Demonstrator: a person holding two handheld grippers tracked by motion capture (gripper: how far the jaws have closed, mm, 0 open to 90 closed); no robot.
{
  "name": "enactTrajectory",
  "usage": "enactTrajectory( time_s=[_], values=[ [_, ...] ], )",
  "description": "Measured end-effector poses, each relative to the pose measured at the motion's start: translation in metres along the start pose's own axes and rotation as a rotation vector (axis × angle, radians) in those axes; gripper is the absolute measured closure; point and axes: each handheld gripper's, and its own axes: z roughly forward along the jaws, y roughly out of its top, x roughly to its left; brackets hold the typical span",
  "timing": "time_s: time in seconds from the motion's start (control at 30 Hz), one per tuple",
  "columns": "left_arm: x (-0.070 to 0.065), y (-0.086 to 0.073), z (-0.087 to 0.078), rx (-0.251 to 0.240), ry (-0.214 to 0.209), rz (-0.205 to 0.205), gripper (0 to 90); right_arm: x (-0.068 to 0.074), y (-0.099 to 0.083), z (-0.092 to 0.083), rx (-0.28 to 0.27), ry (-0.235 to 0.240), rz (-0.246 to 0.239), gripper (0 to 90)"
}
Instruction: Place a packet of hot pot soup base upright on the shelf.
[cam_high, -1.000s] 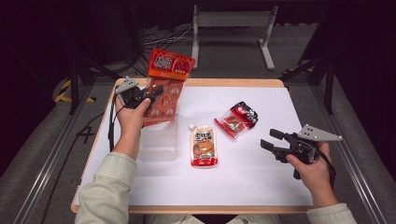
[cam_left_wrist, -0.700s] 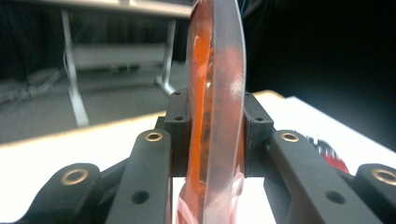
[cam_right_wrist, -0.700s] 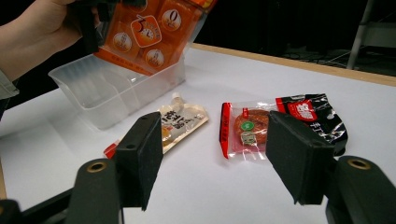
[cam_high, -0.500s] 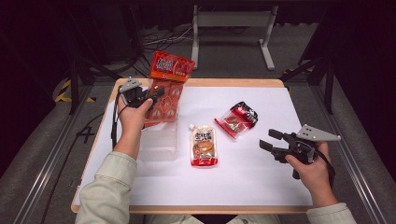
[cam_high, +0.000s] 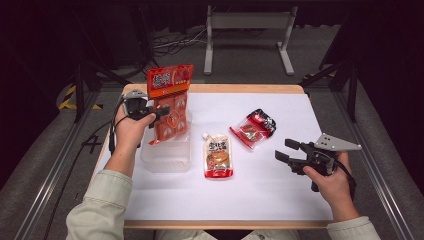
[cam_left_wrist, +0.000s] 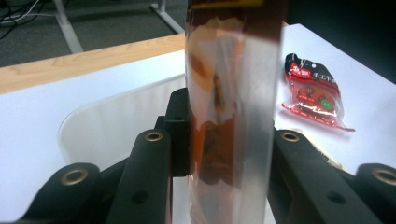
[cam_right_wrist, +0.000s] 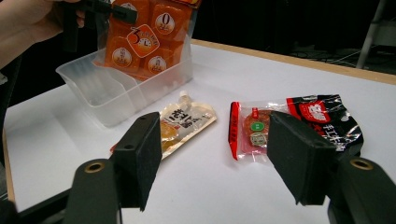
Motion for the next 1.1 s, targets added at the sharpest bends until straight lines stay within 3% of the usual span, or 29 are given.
enactTrajectory(
  time_s=[0.07, 0.2, 0.23, 0.3, 0.4, 0.5, 0.6, 0.7, 0.9, 1.0, 1.1],
  values=[
    [0.001, -0.002, -0.001, -0.003, 0.0, 0.005, 70.3, 0.0, 0.0, 0.0, 0.001, 0.001, -0.002, 36.5],
    [-0.002, -0.005, -0.005, 0.01, 0.001, 0.077, 70.3, 0.0, -0.001, 0.001, 0.005, 0.003, -0.003, 36.4],
    [-0.004, -0.005, -0.005, 0.014, 0.0, 0.111, 70.3, 0.001, -0.001, 0.001, 0.005, 0.006, -0.003, 36.3],
    [-0.01, -0.001, -0.001, 0.011, -0.008, 0.218, 70.4, 0.001, -0.001, 0.002, 0.006, 0.01, -0.003, 36.3],
    [-0.023, 0.008, 0.008, -0.047, -0.043, 0.374, 70.7, 0.002, -0.001, 0.004, 0.013, 0.013, -0.008, 36.3],
    [-0.029, 0.011, 0.012, -0.094, -0.052, 0.422, 70.7, 0.002, -0.001, 0.005, 0.013, 0.018, -0.01, 36.3],
    [-0.019, 0.003, 0.014, -0.113, -0.071, 0.431, 70.6, 0.002, -0.002, 0.005, 0.017, 0.024, -0.013, 36.1],
    [-0.006, -0.005, 0.008, -0.052, -0.092, 0.45, 70.4, 0.0, -0.003, 0.005, 0.018, 0.026, -0.007, 36.0],
    [0.002, -0.014, -0.004, 0.031, -0.086, 0.336, 70.2, 0.004, -0.003, 0.008, 0.024, 0.036, -0.011, 35.4],
    [0.0, -0.018, -0.005, 0.022, -0.087, 0.3, 70.2, 0.006, -0.002, 0.008, 0.021, 0.042, -0.014, 35.2],
    [0.005, -0.024, -0.005, 0.012, -0.097, 0.23, 70.2, 0.006, -0.002, 0.008, 0.022, 0.045, -0.014, 35.2]
  ],
)
